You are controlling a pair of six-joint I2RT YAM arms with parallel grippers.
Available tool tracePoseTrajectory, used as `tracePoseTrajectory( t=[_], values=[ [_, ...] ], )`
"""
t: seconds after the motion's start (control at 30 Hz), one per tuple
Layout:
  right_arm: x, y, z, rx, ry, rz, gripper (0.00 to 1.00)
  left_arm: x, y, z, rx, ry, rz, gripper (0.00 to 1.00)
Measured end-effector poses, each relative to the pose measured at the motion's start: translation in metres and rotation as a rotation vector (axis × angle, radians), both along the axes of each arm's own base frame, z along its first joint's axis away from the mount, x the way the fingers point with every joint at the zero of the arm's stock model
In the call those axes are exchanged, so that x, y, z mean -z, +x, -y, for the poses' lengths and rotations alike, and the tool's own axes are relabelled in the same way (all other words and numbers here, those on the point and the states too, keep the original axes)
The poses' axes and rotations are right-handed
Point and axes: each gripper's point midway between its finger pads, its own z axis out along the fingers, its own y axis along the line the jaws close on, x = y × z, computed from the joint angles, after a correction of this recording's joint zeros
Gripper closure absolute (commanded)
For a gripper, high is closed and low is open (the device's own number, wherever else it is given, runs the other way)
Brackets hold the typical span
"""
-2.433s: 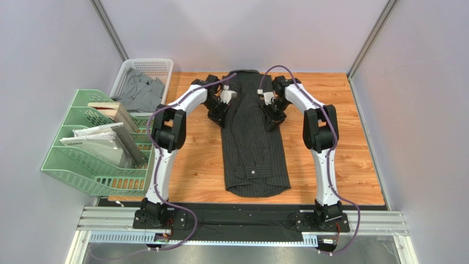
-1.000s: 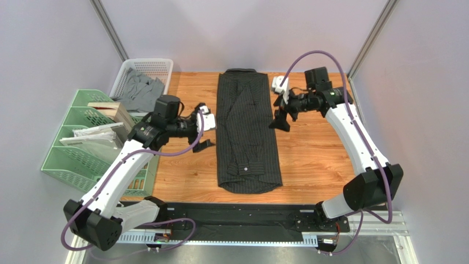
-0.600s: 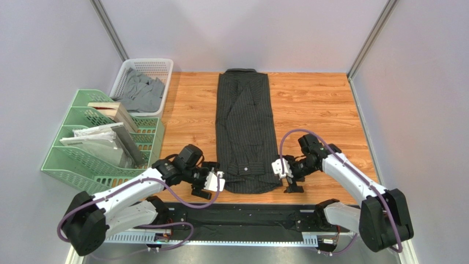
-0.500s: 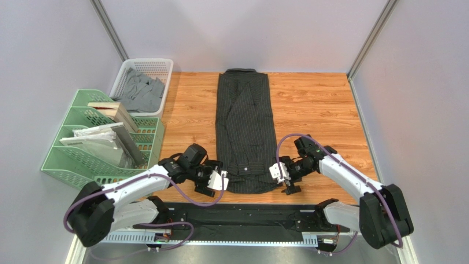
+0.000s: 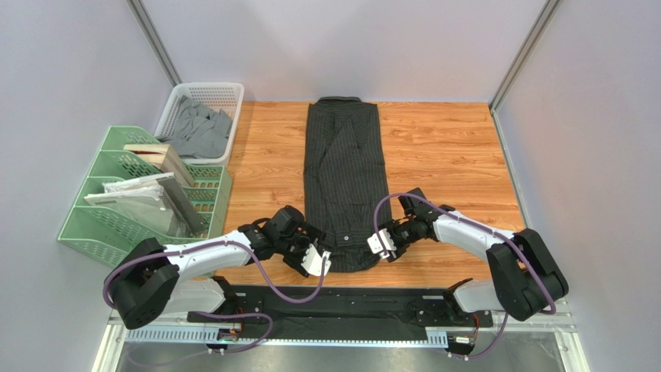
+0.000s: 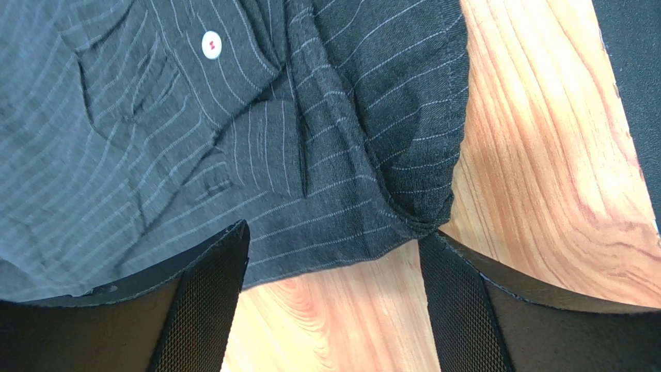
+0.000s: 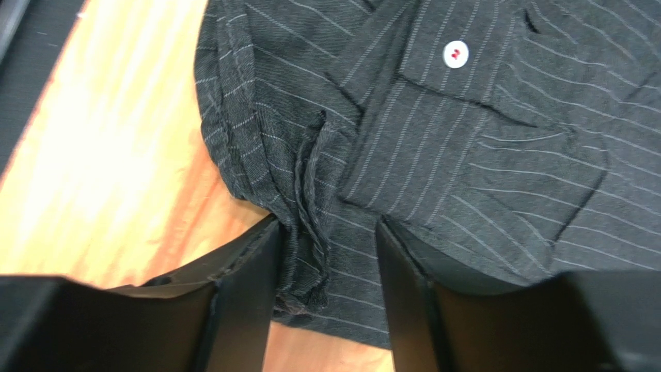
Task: Fold and stack the long sleeve shirts
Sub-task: Fold the shirt
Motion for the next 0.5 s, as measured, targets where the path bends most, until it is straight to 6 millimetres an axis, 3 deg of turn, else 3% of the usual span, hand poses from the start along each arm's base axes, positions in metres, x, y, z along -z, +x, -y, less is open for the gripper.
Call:
tracePoseTrajectory(
  t=[0.07,0.2,0.4,0.47,0.5],
  values=[
    [0.0,0.004,-0.003,-0.003,0.002,0.016,0.55,0.0,-0.001,0.002,0.021,0.004,0.013,0.22],
    [0.001,0.013,-0.004,0.0,-0.01,0.044,0.76,0.002,-0.011,0.008,0.069,0.026,0.002,0.41],
    [0.001,0.019,0.0,0.014,-0.038,0.062,0.92,0.006,-0.002,0.019,0.054,0.05,0.0,0.43],
    [0.001,0.019,0.0,0.018,-0.043,0.064,0.96,0.006,0.001,0.022,0.046,0.047,0.006,0.53],
    [0.001,0.019,0.001,0.022,-0.046,0.064,0.99,0.006,0.003,0.023,0.043,0.045,0.011,0.68]
  ],
)
